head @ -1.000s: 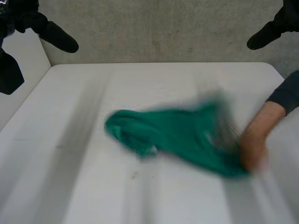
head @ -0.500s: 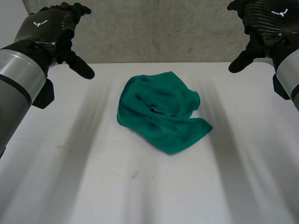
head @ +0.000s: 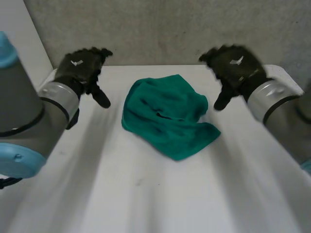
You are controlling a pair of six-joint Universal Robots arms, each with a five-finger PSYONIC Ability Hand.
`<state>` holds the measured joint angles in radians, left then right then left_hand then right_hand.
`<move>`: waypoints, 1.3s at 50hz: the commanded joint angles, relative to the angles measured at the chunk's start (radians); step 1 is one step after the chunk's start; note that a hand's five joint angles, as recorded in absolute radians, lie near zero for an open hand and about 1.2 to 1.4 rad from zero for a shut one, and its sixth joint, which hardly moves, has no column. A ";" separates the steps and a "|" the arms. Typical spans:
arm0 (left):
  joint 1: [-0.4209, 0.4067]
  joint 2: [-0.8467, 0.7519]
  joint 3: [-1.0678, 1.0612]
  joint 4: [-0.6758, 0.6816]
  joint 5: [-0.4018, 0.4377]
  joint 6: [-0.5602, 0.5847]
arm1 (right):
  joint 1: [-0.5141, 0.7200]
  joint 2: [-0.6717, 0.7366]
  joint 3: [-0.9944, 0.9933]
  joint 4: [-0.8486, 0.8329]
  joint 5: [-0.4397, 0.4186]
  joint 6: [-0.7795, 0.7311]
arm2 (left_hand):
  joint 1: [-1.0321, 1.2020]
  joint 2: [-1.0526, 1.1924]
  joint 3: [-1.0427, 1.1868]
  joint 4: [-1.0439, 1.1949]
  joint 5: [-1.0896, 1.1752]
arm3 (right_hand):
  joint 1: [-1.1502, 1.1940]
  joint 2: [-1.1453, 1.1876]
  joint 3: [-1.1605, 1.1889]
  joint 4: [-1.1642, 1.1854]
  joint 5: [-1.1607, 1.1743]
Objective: Fold the towel.
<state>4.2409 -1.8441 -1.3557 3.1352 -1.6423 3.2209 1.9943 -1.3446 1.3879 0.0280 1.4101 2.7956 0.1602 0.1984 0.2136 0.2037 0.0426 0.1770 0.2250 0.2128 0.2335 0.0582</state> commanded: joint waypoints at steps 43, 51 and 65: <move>0.079 -0.012 -0.105 0.176 0.001 0.082 | 0.164 0.191 -0.391 0.010 -0.020 0.190 | 0.014 -0.024 -0.039 -0.029 -0.043 | 1.219 1.171 1.183 1.163 1.164; 0.090 -0.183 -0.047 0.313 0.027 0.082 | 0.179 0.052 -0.392 0.151 -0.051 0.026 | 0.014 -0.024 -0.039 -0.029 -0.043 | 1.219 1.171 1.183 1.163 1.164; 0.039 -0.405 0.007 0.315 0.403 -0.133 | 0.181 -0.106 -0.331 0.168 -0.052 0.016 | 0.018 -0.020 -0.035 -0.025 -0.039 | 1.219 1.171 1.183 1.163 1.164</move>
<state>4.3103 -2.1772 -1.3749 3.4530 -1.3818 3.2161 2.1747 -1.4114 1.0239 0.1889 1.3572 2.8066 0.1585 0.1984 0.2136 0.2037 0.0426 0.9557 1.1747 1.1789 1.1875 0.9870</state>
